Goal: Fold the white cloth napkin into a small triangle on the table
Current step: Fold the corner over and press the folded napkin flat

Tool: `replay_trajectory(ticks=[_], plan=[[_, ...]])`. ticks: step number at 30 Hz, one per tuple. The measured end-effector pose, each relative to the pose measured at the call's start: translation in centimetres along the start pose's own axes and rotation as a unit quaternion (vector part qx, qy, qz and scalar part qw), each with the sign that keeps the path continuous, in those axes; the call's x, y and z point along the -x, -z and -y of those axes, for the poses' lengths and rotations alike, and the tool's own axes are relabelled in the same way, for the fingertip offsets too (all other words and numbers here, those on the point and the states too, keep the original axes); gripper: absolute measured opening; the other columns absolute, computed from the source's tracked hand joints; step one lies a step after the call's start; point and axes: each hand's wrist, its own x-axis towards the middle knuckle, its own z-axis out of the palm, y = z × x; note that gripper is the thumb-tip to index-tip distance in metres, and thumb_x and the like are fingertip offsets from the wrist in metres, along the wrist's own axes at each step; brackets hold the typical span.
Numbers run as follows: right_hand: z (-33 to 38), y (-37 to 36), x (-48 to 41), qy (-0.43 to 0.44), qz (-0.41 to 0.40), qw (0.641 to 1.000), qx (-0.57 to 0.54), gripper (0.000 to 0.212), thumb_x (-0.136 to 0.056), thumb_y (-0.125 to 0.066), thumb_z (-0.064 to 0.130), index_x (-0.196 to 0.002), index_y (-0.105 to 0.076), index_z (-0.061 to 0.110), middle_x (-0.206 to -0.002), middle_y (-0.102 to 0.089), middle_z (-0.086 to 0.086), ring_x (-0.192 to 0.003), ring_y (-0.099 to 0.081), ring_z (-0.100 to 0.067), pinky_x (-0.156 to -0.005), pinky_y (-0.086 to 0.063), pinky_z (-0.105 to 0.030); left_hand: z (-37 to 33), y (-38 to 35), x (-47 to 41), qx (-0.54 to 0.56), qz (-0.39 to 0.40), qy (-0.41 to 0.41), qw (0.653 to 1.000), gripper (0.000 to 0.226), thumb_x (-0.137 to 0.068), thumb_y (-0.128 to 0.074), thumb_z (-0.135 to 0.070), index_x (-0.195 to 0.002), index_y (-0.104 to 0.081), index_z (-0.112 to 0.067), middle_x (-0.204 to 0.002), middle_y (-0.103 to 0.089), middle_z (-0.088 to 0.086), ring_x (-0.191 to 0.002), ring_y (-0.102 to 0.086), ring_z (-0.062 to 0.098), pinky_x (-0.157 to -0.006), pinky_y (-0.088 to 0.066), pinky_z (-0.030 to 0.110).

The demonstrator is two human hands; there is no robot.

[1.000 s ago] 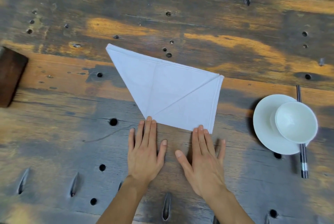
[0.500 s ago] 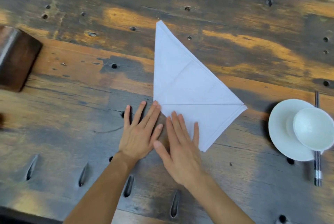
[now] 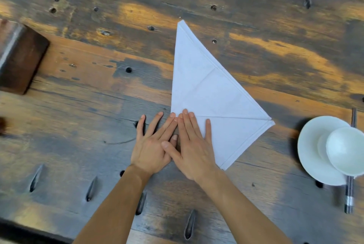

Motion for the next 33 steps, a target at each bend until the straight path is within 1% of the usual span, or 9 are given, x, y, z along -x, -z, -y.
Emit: replay_trajectory(ticks=[6,11,15,19,23,29,33], plan=[[-0.7,0.2,0.3,-0.003,0.001,1.000,0.007,0.093,-0.089,0.009,0.078,-0.158,0.007,0.016,-0.168,0.015,-0.001,-0.154,0.020,-0.014,-0.121,0.018,-0.054,-0.5,-0.4,-0.2,-0.002,-0.013,-0.001,1.000,0.050,-0.104,-0.042,-0.037,-0.150,-0.052,-0.022,-0.157,-0.045,-0.011,-0.150,-0.036,0.024,-0.122,-0.019,0.065],[-1.6,0.2,0.7,-0.026,-0.023,0.999,-0.001,0.096,-0.092,0.004,0.079,-0.161,0.000,0.012,-0.169,0.011,-0.002,-0.155,0.016,-0.014,-0.122,0.017,-0.052,-0.7,-0.4,-0.4,0.003,-0.035,-0.013,0.999,0.049,-0.102,-0.048,-0.034,-0.149,-0.054,-0.020,-0.156,-0.047,-0.008,-0.149,-0.039,0.026,-0.119,-0.023,0.067],[-2.8,0.1,1.0,-0.028,-0.022,0.999,0.008,0.095,-0.093,0.001,0.079,-0.161,0.005,0.013,-0.168,0.014,-0.002,-0.154,0.019,-0.013,-0.122,0.015,-0.053,-0.3,-0.2,-0.3,-0.001,-0.047,-0.017,0.999,0.049,-0.100,-0.056,-0.030,-0.148,-0.055,-0.018,-0.156,-0.049,-0.006,-0.147,-0.043,0.028,-0.117,-0.026,0.068],[-4.4,0.1,1.5,-0.029,-0.038,0.999,0.009,0.091,-0.095,-0.001,0.077,-0.160,0.007,0.014,-0.169,0.012,-0.001,-0.154,0.016,-0.013,-0.123,0.013,-0.052,-0.2,0.0,0.0,-0.002,-0.058,-0.008,0.998,0.046,-0.102,-0.052,-0.032,-0.146,-0.057,-0.018,-0.155,-0.051,-0.006,-0.145,-0.046,0.028,-0.117,-0.026,0.067],[-7.0,0.2,2.2,-0.030,-0.062,0.997,0.036,0.088,-0.100,-0.010,0.073,-0.162,-0.002,0.011,-0.170,0.003,-0.003,-0.156,0.007,-0.015,-0.124,0.008,-0.052,-0.4,0.0,-0.2,0.001,-0.057,-0.005,0.998,0.046,-0.103,-0.051,-0.032,-0.146,-0.057,-0.017,-0.155,-0.051,-0.005,-0.146,-0.045,0.028,-0.117,-0.027,0.067],[-9.8,0.9,3.0,-0.047,-0.066,0.995,0.061,0.088,-0.100,-0.008,0.072,-0.162,-0.005,0.009,-0.170,0.000,-0.004,-0.157,0.003,-0.017,-0.124,0.006,-0.053,-0.5,0.0,-0.2,0.003,-0.059,-0.005,0.998,0.046,-0.102,-0.052,-0.031,-0.146,-0.058,-0.017,-0.154,-0.052,-0.004,-0.145,-0.045,0.028,-0.117,-0.027,0.067],[-11.4,1.3,3.5,-0.049,-0.063,0.995,0.066,0.088,-0.099,-0.006,0.072,-0.162,-0.003,0.009,-0.170,0.002,-0.004,-0.157,0.004,-0.017,-0.125,0.005,-0.052,-0.5,0.0,-0.1,0.004,-0.058,-0.004,0.998,0.047,-0.103,-0.051,-0.031,-0.147,-0.056,-0.017,-0.154,-0.051,-0.004,-0.146,-0.044,0.028,-0.118,-0.026,0.067]])
